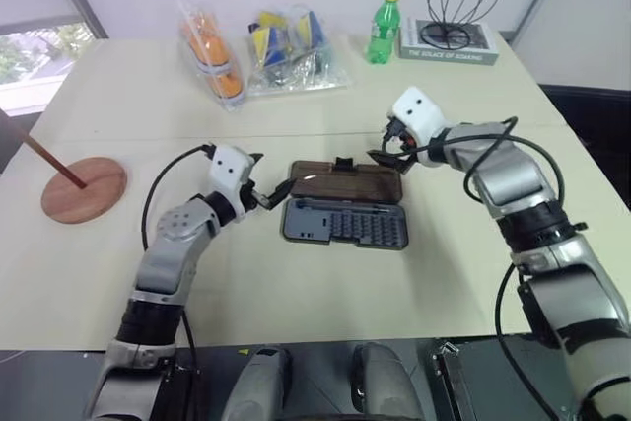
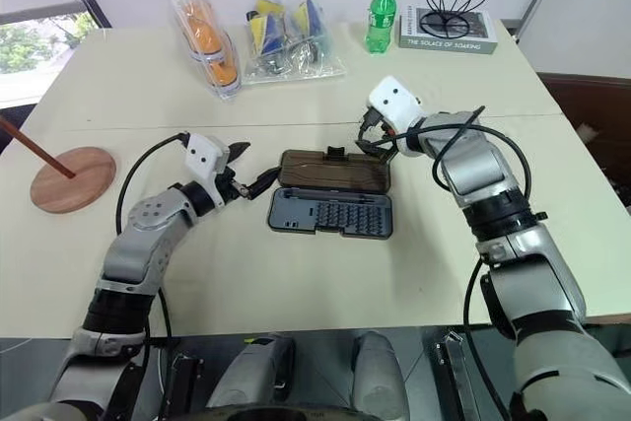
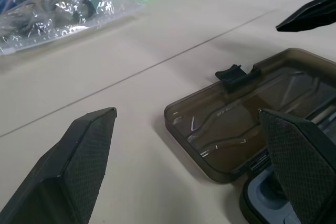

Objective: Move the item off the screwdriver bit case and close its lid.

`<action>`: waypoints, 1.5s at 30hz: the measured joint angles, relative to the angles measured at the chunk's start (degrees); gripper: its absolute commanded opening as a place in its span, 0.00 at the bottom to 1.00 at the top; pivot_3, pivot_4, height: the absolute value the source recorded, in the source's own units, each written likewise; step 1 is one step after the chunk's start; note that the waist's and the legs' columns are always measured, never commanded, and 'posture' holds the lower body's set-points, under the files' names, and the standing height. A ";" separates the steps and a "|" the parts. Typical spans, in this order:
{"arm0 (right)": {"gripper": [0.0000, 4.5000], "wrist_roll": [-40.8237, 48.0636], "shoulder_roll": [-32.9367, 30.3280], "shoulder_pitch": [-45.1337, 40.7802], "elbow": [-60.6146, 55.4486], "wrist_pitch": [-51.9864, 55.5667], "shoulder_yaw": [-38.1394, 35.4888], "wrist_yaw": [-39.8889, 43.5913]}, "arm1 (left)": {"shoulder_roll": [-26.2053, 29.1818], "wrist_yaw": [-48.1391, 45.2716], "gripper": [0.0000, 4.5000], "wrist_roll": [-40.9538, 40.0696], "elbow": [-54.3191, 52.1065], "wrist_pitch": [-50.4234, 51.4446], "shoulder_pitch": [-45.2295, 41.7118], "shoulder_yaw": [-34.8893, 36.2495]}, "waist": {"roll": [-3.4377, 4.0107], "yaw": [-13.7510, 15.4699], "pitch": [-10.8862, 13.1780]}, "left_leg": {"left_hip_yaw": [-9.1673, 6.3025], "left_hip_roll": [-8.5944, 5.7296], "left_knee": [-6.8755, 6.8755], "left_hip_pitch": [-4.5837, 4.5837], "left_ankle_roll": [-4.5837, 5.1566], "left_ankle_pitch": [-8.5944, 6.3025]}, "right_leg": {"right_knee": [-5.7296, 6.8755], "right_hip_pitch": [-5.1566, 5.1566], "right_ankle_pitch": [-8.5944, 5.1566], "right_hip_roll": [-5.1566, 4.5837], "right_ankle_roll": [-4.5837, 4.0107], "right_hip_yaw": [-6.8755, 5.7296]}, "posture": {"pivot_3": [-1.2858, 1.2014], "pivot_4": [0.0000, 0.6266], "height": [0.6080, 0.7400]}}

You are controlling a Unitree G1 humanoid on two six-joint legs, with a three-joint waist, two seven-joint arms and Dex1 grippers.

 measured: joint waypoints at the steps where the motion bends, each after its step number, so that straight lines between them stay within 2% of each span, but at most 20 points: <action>1: 0.99 -0.31 0.38 -1.45 3.38 -1.83 0.21 1.93 | 0.08 0.03 1.00 0.00 0.05 -0.03 -0.03 0.06 | 0.00 0.01 0.00 | 0.00 0.00 0.00 0.00 -0.02 0.01 | -0.01 0.00 0.00 0.00 0.00 0.00 | 0.52 0.24 1.00; 6: 0.99 -2.60 1.81 -7.48 20.38 -10.51 1.54 12.61 | 0.32 0.59 1.00 0.03 0.06 -0.16 -0.02 0.20 | 0.00 0.05 0.00 | 0.01 -0.01 0.00 0.00 -0.29 0.16 | -0.03 0.01 0.00 -0.01 0.00 0.00 | 0.52 0.24 1.00; 10: 0.99 -4.92 2.15 -9.19 29.19 -16.75 2.06 18.39 | 0.32 1.52 1.00 0.03 -0.09 -0.17 0.15 0.38 | 0.01 0.03 0.00 | 0.01 -0.01 0.00 -0.01 -0.32 0.18 | -0.05 0.01 0.00 -0.02 0.00 0.01 | 0.52 0.24 1.00; 16: 0.99 -6.95 4.25 -9.92 37.32 -22.11 1.34 19.59 | 0.34 2.24 1.00 0.03 -1.59 -0.16 1.35 0.66 | 0.02 -0.24 0.01 | 0.00 0.00 -0.01 -0.01 -0.38 0.21 | -0.01 -0.02 0.01 -0.01 -0.01 0.02 | 0.52 0.24 1.00; 19: 0.80 -7.83 5.20 -10.91 40.26 -23.92 0.71 19.29 | 0.64 2.48 1.00 0.03 -2.24 -0.16 1.83 0.78 | 0.03 -0.18 0.01 | 0.00 -0.01 -0.01 -0.01 -0.39 0.21 | -0.02 -0.01 0.01 -0.02 -0.01 0.03 | 0.52 0.24 1.00; 26: 0.01 -9.93 6.48 -11.93 43.91 -27.66 -0.71 18.79 | 0.98 3.10 1.00 0.03 -2.66 -0.15 2.47 0.88 | 0.03 -0.11 0.01 | 0.00 -0.01 0.00 -0.01 -0.39 0.21 | -0.02 -0.01 0.01 -0.01 -0.01 0.04 | 0.52 0.24 1.00; 35: 0.01 -12.79 6.66 -12.78 45.63 -30.06 -1.40 20.02 | 1.35 3.19 1.00 0.03 -3.01 -0.14 2.44 1.80 | 0.04 -0.29 0.02 | 0.01 0.00 0.00 0.03 -0.41 0.22 | 0.04 -0.01 0.01 0.00 -0.02 0.06 | 0.52 0.24 1.00; 45: 0.01 -17.11 5.90 -8.98 40.13 -49.27 1.17 21.95 | 1.65 3.24 1.00 0.07 -3.04 -0.15 2.42 1.86 | 0.04 -0.30 0.02 | 0.03 0.00 0.00 0.03 -0.42 0.23 | 0.03 -0.02 0.01 -0.01 -0.02 0.07 | 0.52 0.24 1.00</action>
